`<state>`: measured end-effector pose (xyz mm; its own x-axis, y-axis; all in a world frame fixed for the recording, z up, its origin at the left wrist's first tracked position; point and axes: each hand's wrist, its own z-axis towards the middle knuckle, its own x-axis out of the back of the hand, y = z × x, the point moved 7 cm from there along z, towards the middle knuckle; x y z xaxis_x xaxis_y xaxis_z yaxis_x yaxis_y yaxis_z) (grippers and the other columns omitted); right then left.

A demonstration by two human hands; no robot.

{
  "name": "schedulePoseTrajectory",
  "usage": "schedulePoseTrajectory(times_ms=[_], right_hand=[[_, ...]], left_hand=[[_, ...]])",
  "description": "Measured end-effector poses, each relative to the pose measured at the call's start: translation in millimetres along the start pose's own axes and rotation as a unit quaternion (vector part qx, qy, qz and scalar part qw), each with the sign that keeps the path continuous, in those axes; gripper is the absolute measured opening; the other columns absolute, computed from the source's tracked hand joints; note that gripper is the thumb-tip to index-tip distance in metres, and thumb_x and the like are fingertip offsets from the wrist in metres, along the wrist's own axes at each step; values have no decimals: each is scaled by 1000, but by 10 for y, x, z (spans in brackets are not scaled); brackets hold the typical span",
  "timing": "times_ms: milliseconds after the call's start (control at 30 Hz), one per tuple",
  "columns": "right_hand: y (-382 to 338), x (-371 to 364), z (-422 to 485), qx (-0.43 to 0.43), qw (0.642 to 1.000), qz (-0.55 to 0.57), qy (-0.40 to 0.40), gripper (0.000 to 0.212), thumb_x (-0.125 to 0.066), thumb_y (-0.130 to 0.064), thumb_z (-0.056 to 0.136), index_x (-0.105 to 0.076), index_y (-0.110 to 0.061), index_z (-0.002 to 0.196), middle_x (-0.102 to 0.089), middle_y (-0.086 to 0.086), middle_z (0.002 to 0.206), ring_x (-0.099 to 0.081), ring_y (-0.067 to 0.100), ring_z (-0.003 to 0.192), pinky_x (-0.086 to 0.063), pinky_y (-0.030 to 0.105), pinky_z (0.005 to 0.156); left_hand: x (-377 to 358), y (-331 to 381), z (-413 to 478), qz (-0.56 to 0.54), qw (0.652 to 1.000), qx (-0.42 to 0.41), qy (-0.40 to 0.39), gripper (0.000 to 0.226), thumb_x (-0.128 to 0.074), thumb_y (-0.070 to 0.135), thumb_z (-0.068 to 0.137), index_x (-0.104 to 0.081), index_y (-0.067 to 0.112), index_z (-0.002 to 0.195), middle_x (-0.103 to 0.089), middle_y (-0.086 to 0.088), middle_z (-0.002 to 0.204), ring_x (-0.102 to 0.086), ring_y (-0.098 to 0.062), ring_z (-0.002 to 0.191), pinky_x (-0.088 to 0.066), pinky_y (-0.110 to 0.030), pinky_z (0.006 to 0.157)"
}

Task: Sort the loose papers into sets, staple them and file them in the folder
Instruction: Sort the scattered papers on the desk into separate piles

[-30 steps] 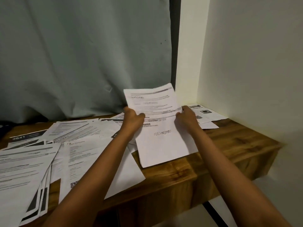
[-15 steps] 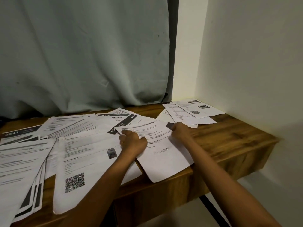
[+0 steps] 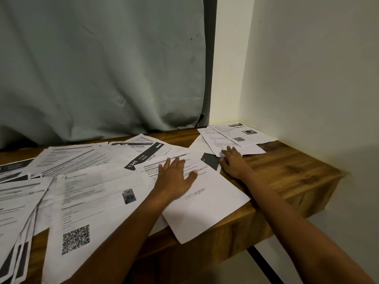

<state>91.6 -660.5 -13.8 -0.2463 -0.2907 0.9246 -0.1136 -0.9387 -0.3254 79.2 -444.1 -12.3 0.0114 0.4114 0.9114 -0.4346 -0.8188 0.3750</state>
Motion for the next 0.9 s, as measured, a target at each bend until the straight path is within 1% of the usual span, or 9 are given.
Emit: schedulePoseTrajectory(times_ms=[67,133,267,367,433,500,600,800,900], right_hand=[[40,-45,25,1,1000,-5,-27,52,-32,-34,103,-28,-12,149,-13,14,158,-9,29,147,-8,45,117],[66,-95,57,2,999,-4,-43,52,-29,-38,103,-28,-15,149,-18,12,158,-16,28,146,-8,47,117],[101,-102,59,2,1000,-8,-24,46,-31,-40,102,-43,-15,139,-48,8,141,-44,26,128,-26,45,111],[125,-63,43,6,1000,7,6,43,-38,-40,100,-51,-13,131,-57,9,130,-52,26,117,-39,39,101],[81,-61,61,32,999,30,24,43,-39,-38,100,-50,-13,134,-53,10,136,-47,27,124,-35,38,103],[23,-105,105,60,997,38,12,45,-37,-36,101,-46,-16,140,-41,10,148,-31,26,140,-20,41,114],[-19,-178,134,77,996,17,-28,47,-30,-38,102,-42,-18,143,-25,7,156,-11,22,147,-2,44,117],[30,-195,101,80,996,-20,-41,57,-18,-48,101,-32,-19,148,-18,0,158,3,13,147,6,41,118],[-15,-156,-27,87,994,26,-68,51,-18,-42,103,-48,-23,140,-17,-2,158,6,14,147,7,40,118]], left_hand=[[-102,-24,21,30,999,4,-21,74,-31,65,92,-18,23,152,-7,-1,161,1,-25,148,5,-48,118],[-209,-77,27,54,997,14,-46,76,-29,68,91,-15,25,153,-4,-1,161,2,-26,148,7,-49,117],[-290,-143,36,57,997,19,-47,75,-28,67,92,-13,25,153,-5,-2,161,0,-25,148,8,-47,116],[-292,-145,43,53,998,12,-30,73,-29,65,93,-14,25,152,-7,-2,161,-2,-24,148,7,-46,116],[-298,-145,50,58,998,12,-29,73,-28,64,93,-14,25,153,-6,-2,161,-2,-25,148,7,-47,116],[-304,-147,60,60,998,12,-28,73,-28,64,93,-14,24,153,-6,-3,161,-2,-25,148,7,-47,116],[-303,-136,58,58,998,10,-18,73,-29,64,93,-16,24,152,-8,-3,161,-3,-25,148,6,-47,116],[-290,-140,41,60,998,14,-22,75,-28,65,92,-15,23,153,-8,-4,161,-2,-26,148,6,-48,116],[-282,-148,33,57,998,22,-28,75,-28,65,92,-14,23,153,-6,-4,161,-1,-27,148,7,-48,116]])
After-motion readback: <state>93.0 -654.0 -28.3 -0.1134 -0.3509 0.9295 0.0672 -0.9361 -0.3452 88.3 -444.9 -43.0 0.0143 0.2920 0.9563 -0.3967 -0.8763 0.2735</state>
